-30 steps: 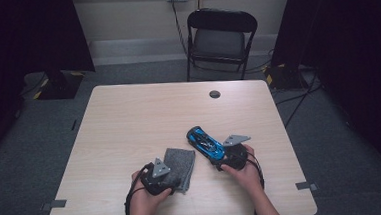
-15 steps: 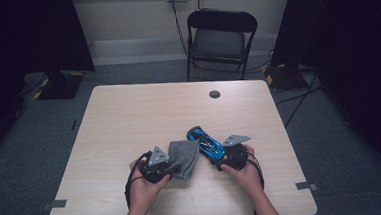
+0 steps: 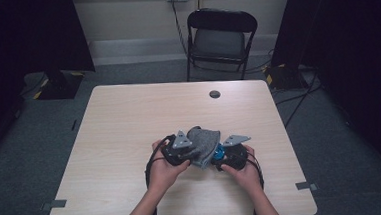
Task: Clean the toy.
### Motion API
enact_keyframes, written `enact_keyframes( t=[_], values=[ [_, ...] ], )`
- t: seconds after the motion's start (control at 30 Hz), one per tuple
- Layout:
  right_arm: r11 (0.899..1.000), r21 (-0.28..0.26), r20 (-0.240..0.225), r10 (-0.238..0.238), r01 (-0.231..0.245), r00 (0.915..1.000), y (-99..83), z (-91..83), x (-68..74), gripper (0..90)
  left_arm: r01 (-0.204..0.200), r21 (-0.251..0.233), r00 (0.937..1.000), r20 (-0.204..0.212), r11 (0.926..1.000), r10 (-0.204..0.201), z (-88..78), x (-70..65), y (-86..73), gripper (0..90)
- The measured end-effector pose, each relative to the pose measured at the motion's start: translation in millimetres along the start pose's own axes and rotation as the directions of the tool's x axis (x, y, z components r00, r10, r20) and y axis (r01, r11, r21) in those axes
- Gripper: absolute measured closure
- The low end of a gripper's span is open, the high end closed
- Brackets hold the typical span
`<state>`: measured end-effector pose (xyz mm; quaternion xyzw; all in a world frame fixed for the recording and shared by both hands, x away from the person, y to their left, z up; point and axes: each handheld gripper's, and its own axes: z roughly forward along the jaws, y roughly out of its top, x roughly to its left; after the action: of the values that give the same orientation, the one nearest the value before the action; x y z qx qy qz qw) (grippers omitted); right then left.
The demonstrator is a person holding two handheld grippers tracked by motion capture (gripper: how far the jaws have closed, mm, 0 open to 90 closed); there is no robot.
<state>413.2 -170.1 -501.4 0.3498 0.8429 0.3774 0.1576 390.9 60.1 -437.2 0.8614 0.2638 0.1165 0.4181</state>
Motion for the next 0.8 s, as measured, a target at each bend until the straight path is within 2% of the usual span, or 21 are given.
enact_keyframes(
  t=[0.07,0.2,0.23,0.27,0.37,0.47,0.5,0.67,0.8],
  values=[
    [1.0,0.0,0.001,0.002,-0.002,1.0,0.0,0.0,0.2,23.0,-0.014,0.035,0.9999,0.003,0.9993,0.014,7.1,-1.0,1.1,77.1],
    [1.0,0.0,0.001,0.001,-0.001,1.0,0.0,0.0,0.1,23.0,-0.022,0.068,0.9996,0.016,0.9974,0.021,17.8,-0.6,0.4,76.8],
    [1.0,0.0,0.001,0.001,-0.001,1.0,0.0,0.0,0.1,23.0,-0.048,0.071,0.9984,0.033,0.9963,0.046,21.9,-1.3,0.8,76.8],
    [1.0,0.0,0.001,0.001,-0.001,1.0,0.0,0.0,0.1,22.9,-0.048,0.071,0.9984,0.033,0.9963,0.046,21.9,-1.3,0.8,76.8],
    [1.0,-0.002,0.003,0.0,0.0,1.0,0.0,0.1,0.1,23.0,-0.082,0.085,0.9951,0.063,0.993,0.077,25.1,-3.1,2.0,76.8],
    [1.0,-0.002,0.003,0.0,0.0,1.0,-0.1,0.1,0.1,23.0,-0.074,0.086,0.9959,0.059,0.9935,0.069,26.0,-2.4,1.5,76.7],
    [1.0,-0.002,0.003,0.0,0.0,1.0,0.0,0.1,0.1,22.9,-0.057,0.088,0.9977,0.043,0.9945,0.053,26.7,-0.9,0.8,76.7],
    [1.0,-0.001,0.003,0.002,-0.002,1.0,0.0,0.1,0.3,23.0,-0.039,0.088,0.9992,0.015,0.9954,0.037,27.0,2.8,0.9,76.6],
    [1.0,-0.001,0.003,0.002,-0.002,1.0,0.0,0.1,0.3,23.0,-0.017,0.097,0.9997,-0.016,0.9951,0.019,24.8,12.8,3.6,76.6]
  ],
)
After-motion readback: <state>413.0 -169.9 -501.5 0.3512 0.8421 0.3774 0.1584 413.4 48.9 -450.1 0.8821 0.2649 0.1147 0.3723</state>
